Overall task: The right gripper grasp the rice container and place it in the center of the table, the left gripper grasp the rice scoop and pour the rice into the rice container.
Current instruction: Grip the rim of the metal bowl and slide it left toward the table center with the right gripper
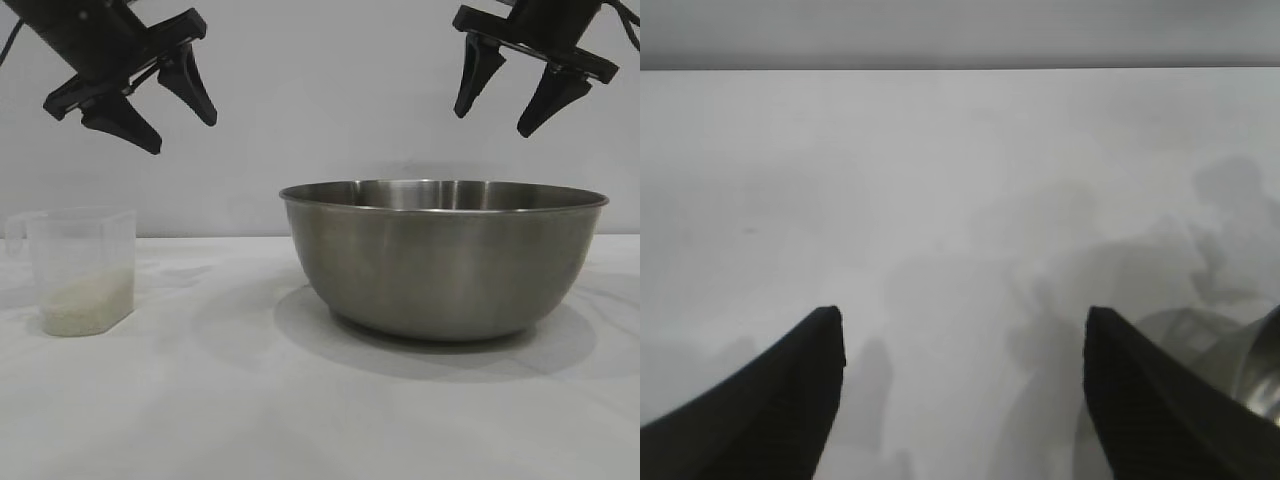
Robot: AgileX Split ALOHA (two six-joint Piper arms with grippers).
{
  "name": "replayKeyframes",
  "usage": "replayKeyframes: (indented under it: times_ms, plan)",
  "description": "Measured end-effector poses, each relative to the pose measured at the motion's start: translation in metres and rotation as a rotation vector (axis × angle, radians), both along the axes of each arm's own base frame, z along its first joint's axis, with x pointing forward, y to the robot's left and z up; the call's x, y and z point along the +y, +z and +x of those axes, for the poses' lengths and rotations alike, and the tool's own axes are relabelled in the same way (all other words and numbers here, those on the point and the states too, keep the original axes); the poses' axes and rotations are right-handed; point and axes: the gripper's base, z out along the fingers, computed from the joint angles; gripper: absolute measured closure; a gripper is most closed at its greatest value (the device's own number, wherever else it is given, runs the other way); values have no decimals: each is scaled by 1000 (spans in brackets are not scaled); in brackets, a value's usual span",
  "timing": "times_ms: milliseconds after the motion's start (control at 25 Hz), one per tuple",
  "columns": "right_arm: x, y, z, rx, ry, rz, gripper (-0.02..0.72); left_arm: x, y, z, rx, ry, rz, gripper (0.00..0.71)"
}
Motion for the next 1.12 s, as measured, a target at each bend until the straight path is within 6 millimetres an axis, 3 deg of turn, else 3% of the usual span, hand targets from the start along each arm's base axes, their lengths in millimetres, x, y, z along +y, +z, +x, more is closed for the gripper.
replayKeyframes:
  times_ms: [520,920,1120]
  plan:
    - [0,-1,-3,27,14,-1,208,0,0,0,0,0,0,228]
    - [-1,9,-33,255,143,-46,208,0,0,0,0,0,0,228]
    - [-4,13,-36,277,99,-73,208,0,0,0,-1,-1,1,228]
